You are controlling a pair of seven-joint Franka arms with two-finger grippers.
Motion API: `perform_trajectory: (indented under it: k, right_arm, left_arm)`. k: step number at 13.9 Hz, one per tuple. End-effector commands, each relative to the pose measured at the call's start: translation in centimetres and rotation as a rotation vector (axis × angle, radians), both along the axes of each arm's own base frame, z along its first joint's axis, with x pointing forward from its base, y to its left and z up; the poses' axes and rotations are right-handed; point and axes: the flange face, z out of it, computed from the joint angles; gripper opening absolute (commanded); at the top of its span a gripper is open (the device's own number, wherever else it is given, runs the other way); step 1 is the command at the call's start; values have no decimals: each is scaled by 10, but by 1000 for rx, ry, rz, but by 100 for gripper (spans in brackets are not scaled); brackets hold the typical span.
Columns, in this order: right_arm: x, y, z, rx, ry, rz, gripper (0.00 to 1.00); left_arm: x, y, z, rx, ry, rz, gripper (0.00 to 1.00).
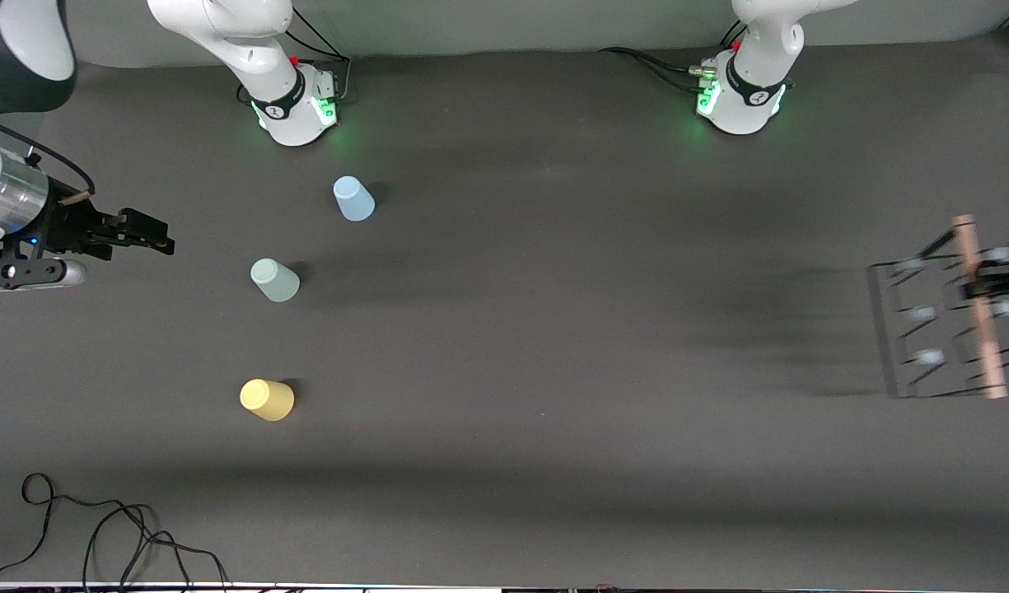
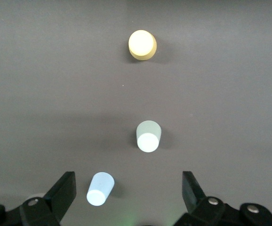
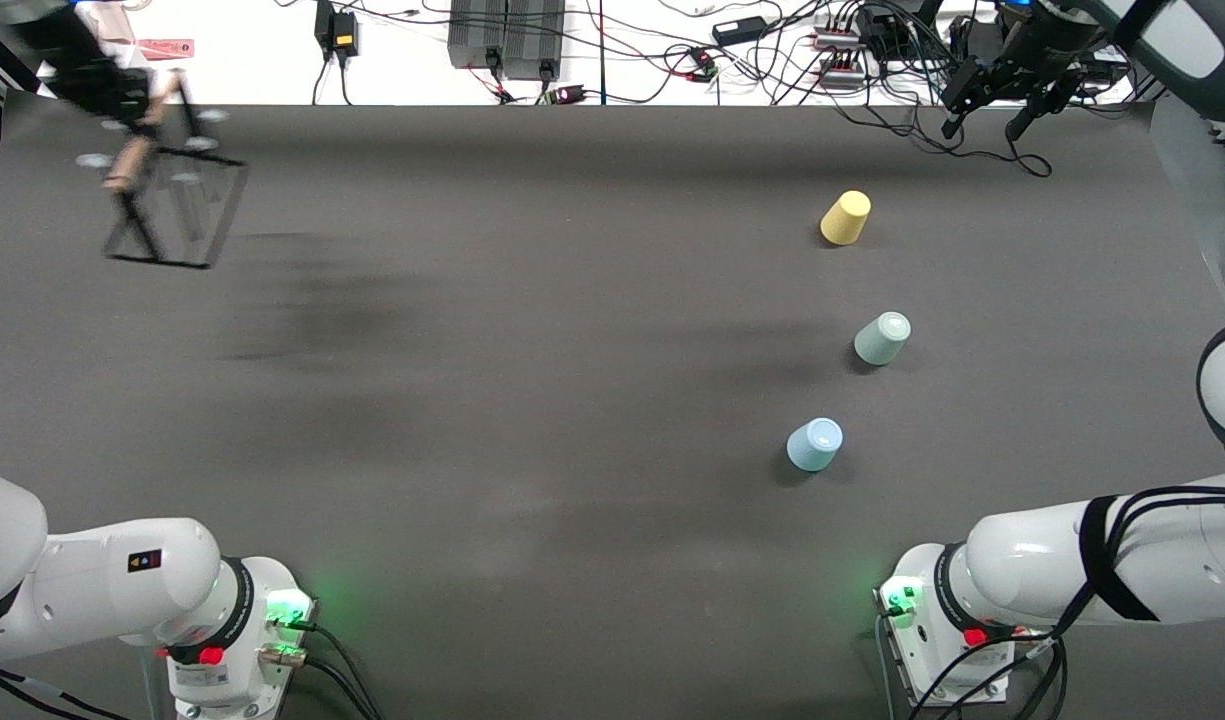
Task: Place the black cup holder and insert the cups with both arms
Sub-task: 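Lift the rack with the left gripper while the right gripper reaches the cups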
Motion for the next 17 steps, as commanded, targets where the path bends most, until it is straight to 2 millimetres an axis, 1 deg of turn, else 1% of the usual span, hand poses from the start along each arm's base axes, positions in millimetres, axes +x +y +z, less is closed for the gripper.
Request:
perform_trajectory:
  k: [1,4,7,13,14,17]
  right_arm:
    - [24,31,-73,31,-73,88,100]
    - [25,31,-73,31,-76,87,100]
    - [26,31,-73,31,-78,87,100]
    - [27,31,-74,31,-81,84,100]
    - [29,31,-76,31,-84,83,100]
    - [42,32,-96,31,-106,76,100]
  left_arm:
    - [-34,-359,-9,-8,-17,179,0]
    - [-30,-343,-5,-7,-12,177,0]
    - [-29,-340,-3,-8,-15,183,0]
    - [-29,-340,-3,-8,-12,185,0]
    - [-29,-340,-4,-8,-11,185,0]
    - [-29,-340,-4,-8,-11,183,0]
